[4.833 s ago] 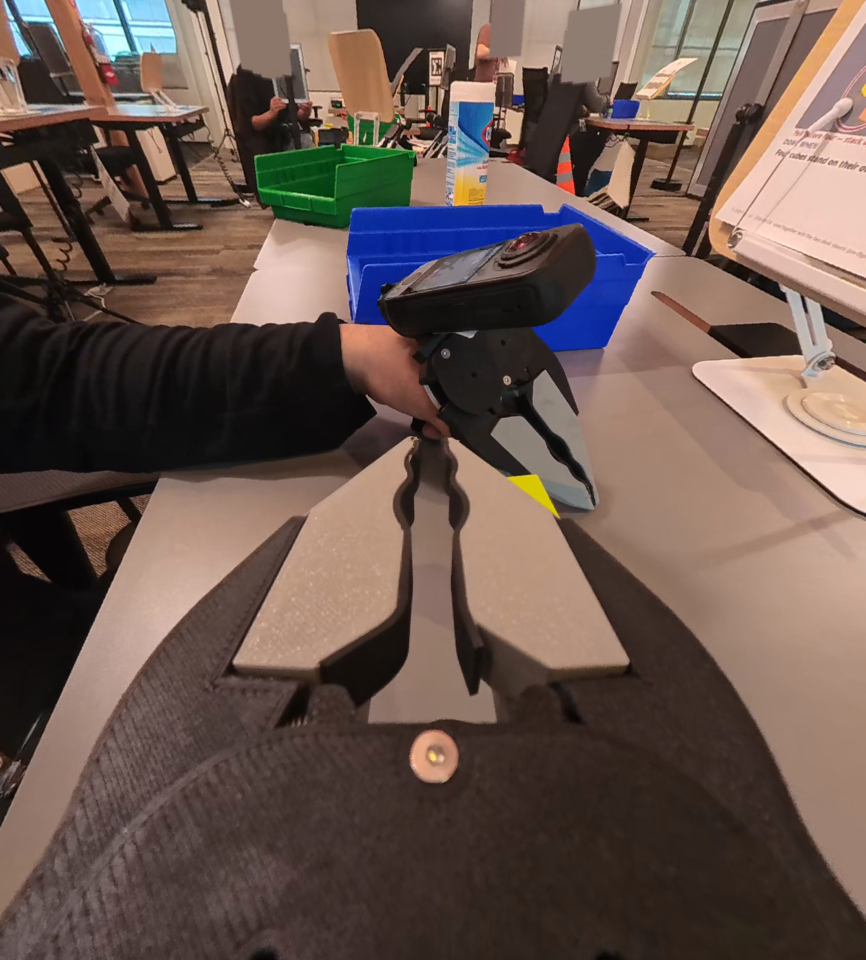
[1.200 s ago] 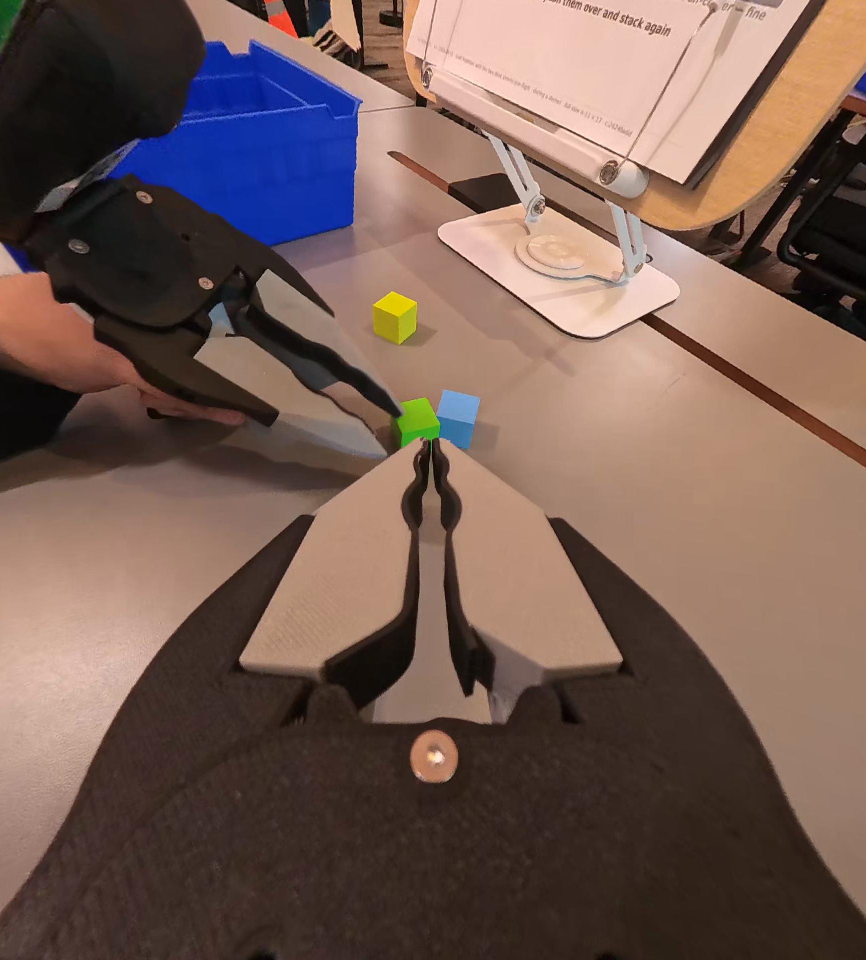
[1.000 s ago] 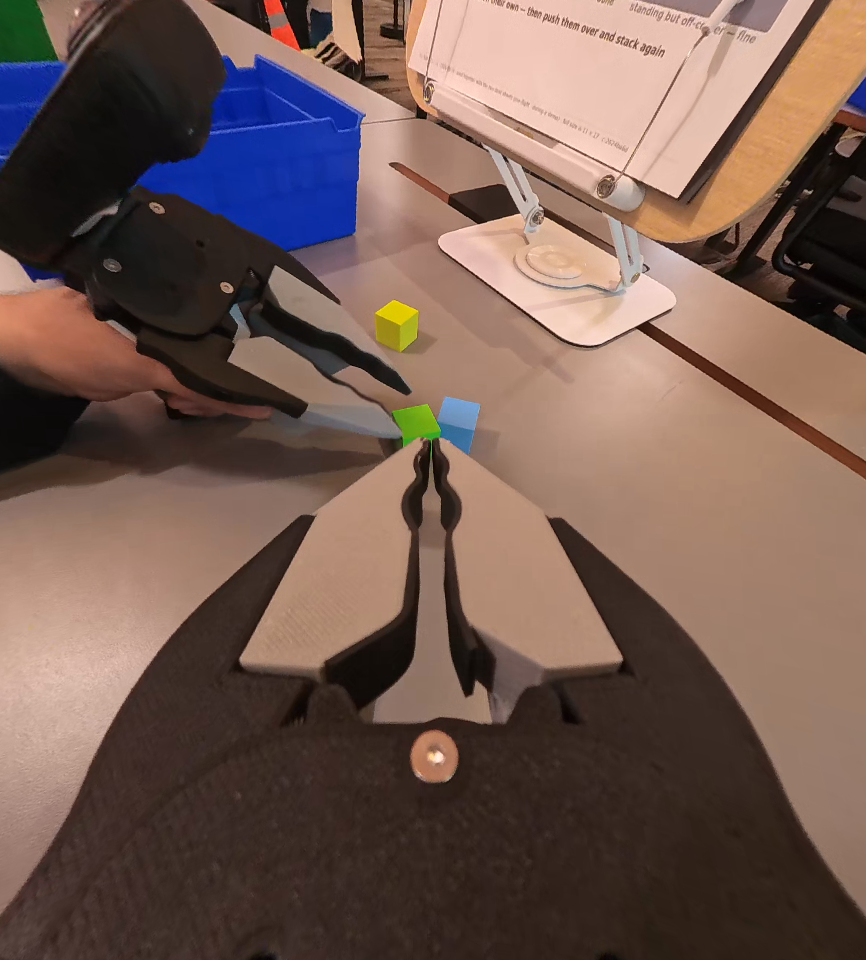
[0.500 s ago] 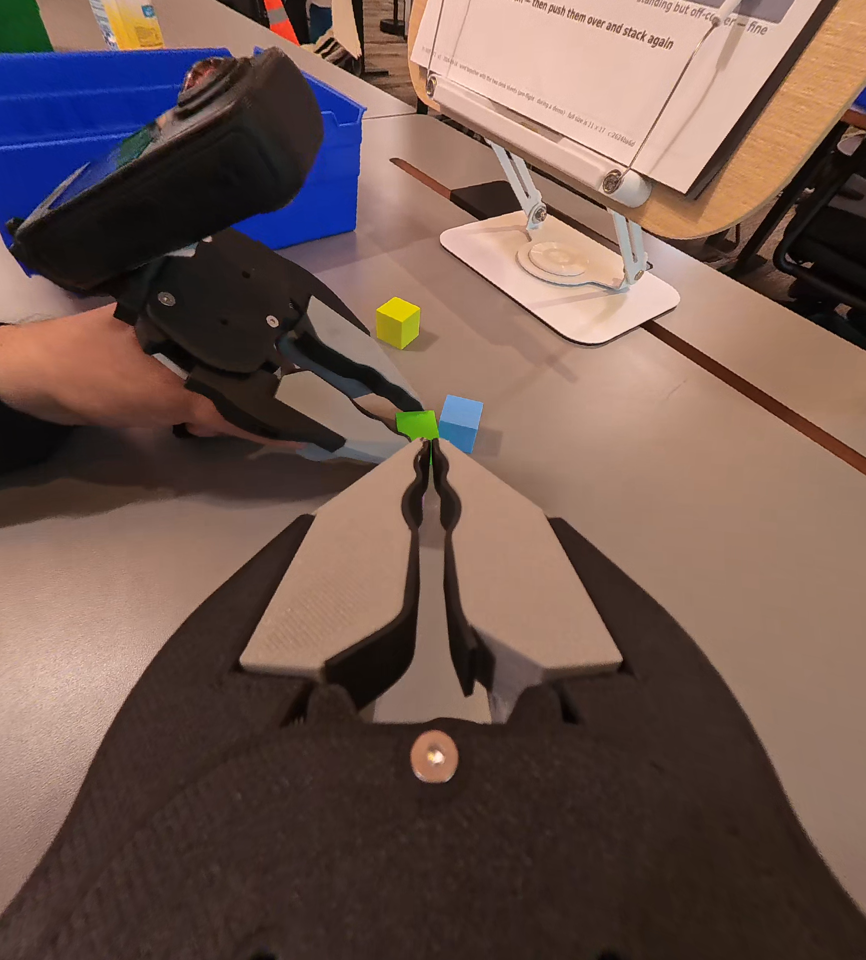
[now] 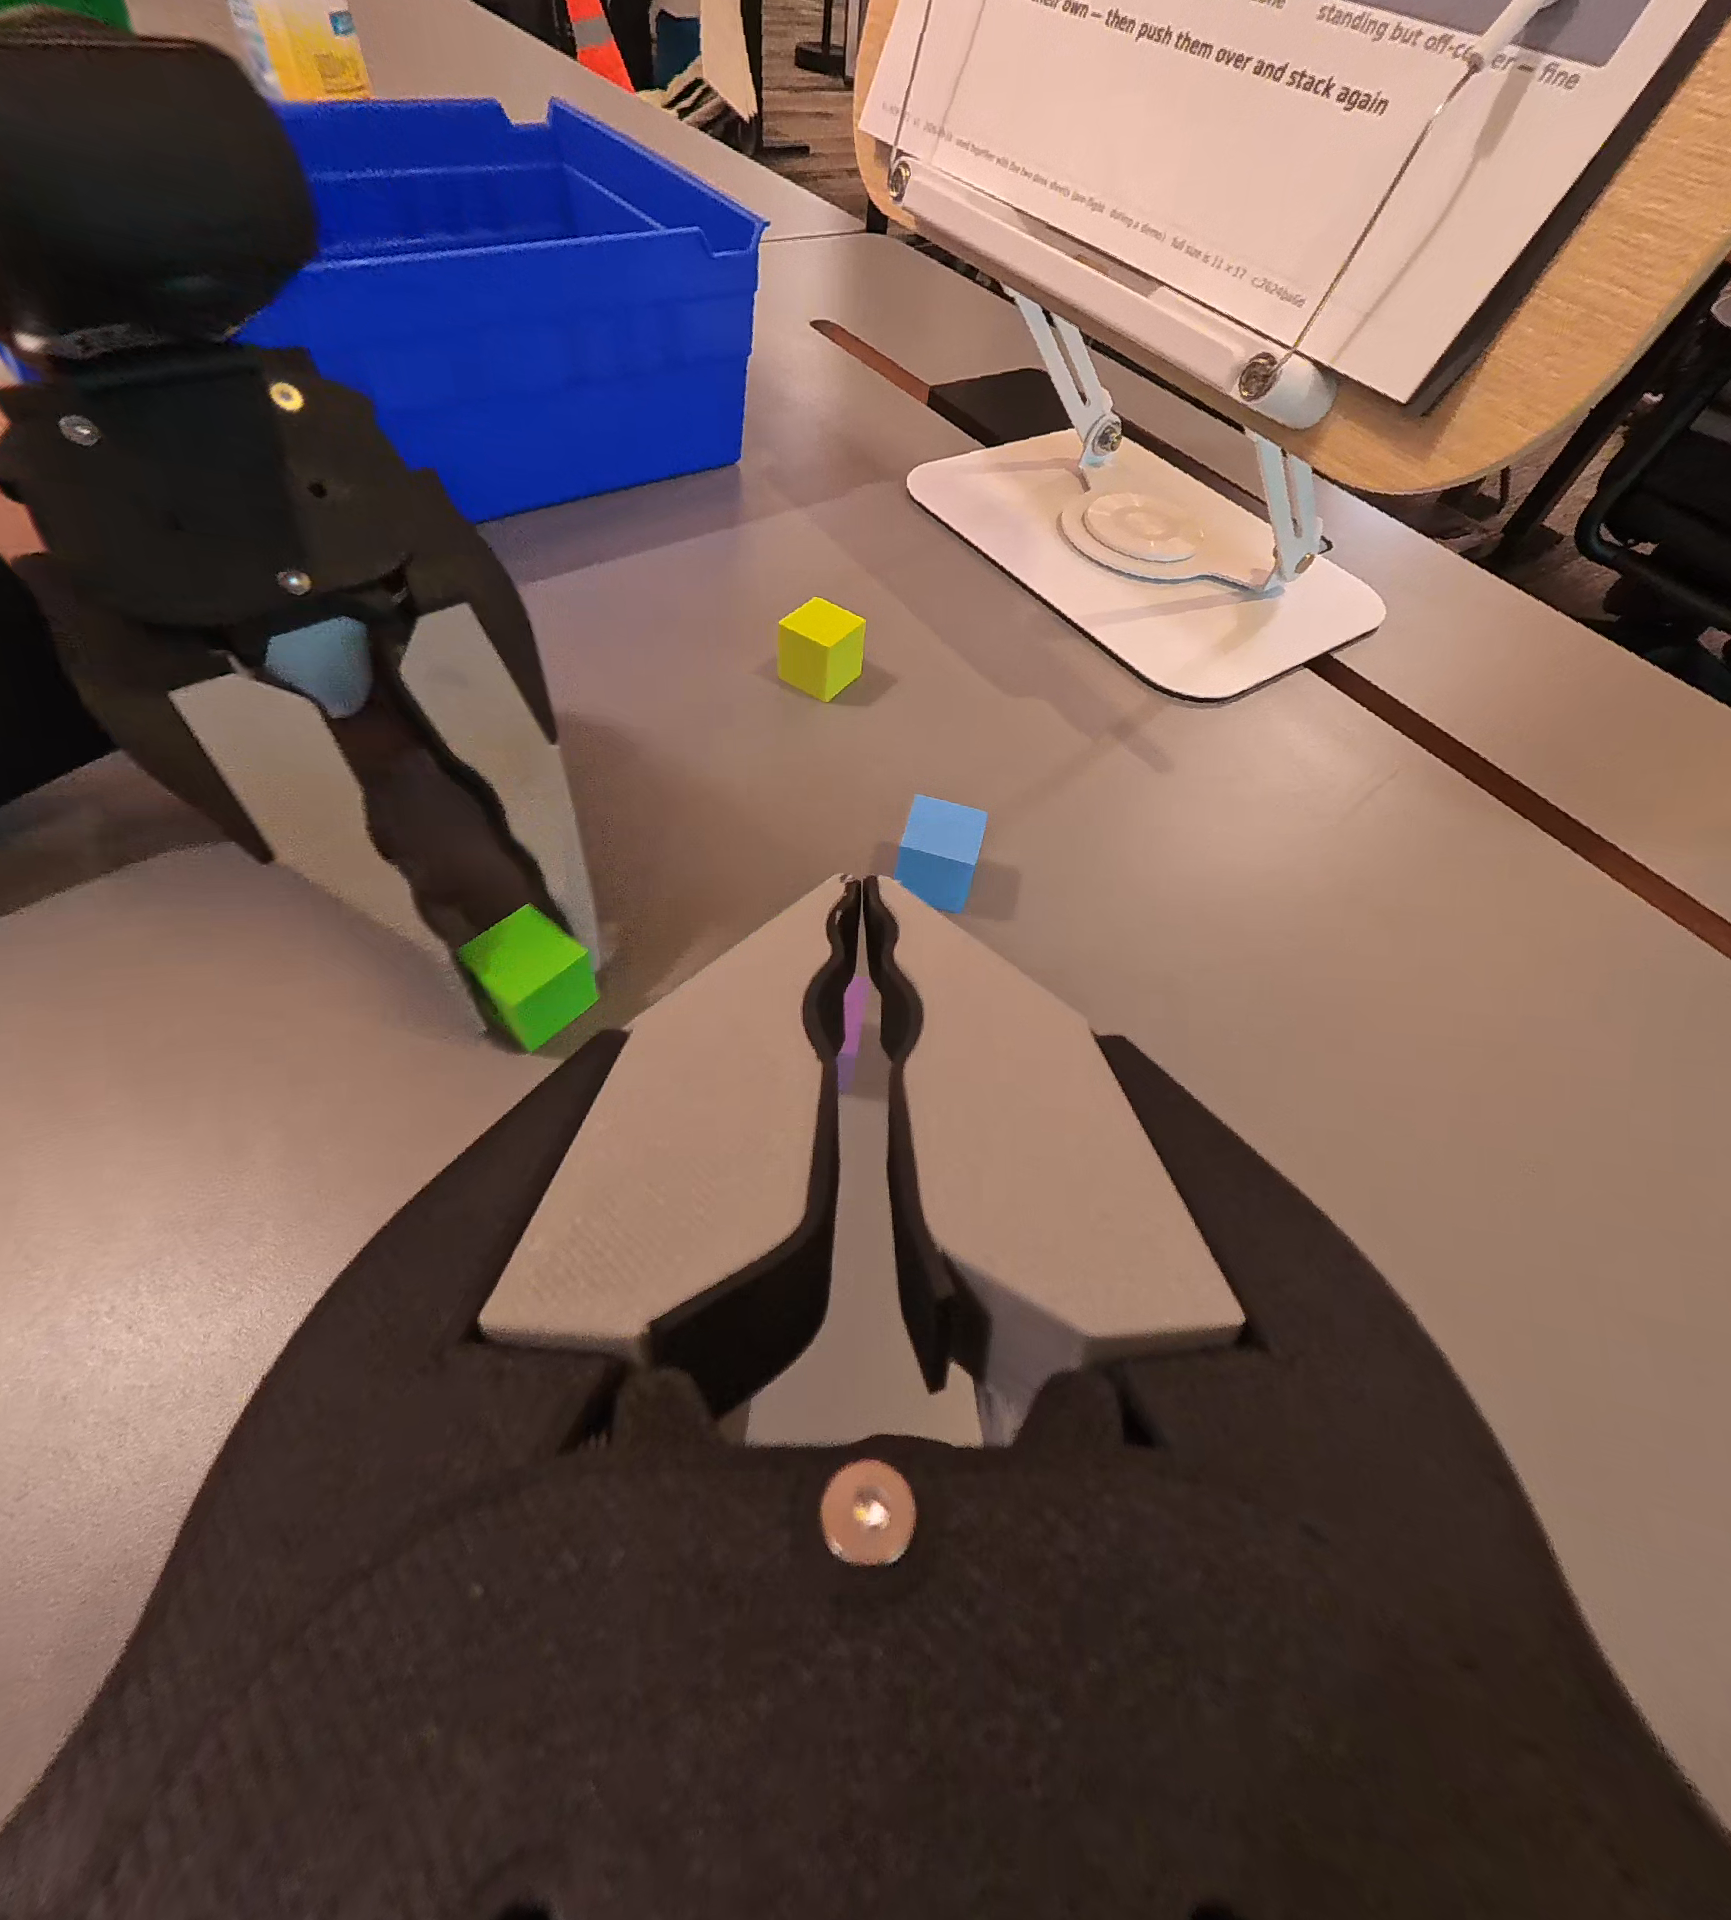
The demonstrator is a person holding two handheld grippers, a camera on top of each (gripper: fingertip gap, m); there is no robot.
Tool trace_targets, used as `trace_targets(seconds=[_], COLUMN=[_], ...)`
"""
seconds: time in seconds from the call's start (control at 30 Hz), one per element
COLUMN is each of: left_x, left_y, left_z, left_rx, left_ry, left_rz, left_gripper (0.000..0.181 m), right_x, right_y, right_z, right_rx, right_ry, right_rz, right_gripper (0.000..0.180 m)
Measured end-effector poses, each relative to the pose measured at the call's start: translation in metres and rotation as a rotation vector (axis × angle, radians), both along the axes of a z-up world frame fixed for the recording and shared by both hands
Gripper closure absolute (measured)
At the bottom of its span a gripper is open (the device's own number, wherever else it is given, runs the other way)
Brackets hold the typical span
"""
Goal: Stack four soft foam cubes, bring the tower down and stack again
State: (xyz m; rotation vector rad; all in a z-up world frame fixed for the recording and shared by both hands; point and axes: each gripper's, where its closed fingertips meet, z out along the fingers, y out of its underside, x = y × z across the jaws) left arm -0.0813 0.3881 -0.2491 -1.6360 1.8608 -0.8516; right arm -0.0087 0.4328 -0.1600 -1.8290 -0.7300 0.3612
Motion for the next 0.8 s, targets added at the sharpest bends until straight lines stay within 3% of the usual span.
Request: trace_targets(seconds=[0.3,0.8], left_x=[0.003,0.013], left_y=[-0.013,-0.027], left_z=[0.000,0.000], left_rx=[0.037,0.047], left_ry=[-0.037,-0.041], left_rz=[-0.103,-0.152], left_gripper=[0.154,0.154], right_x=[-0.007,-0.018], right_y=[-0.003,-0.004], right_z=[-0.007,-0.063], right_rx=[-0.022,-0.342], right_ry=[-0.012,0.061], right_rz=[0.039,0.098], right_gripper=[0.180,0.163])
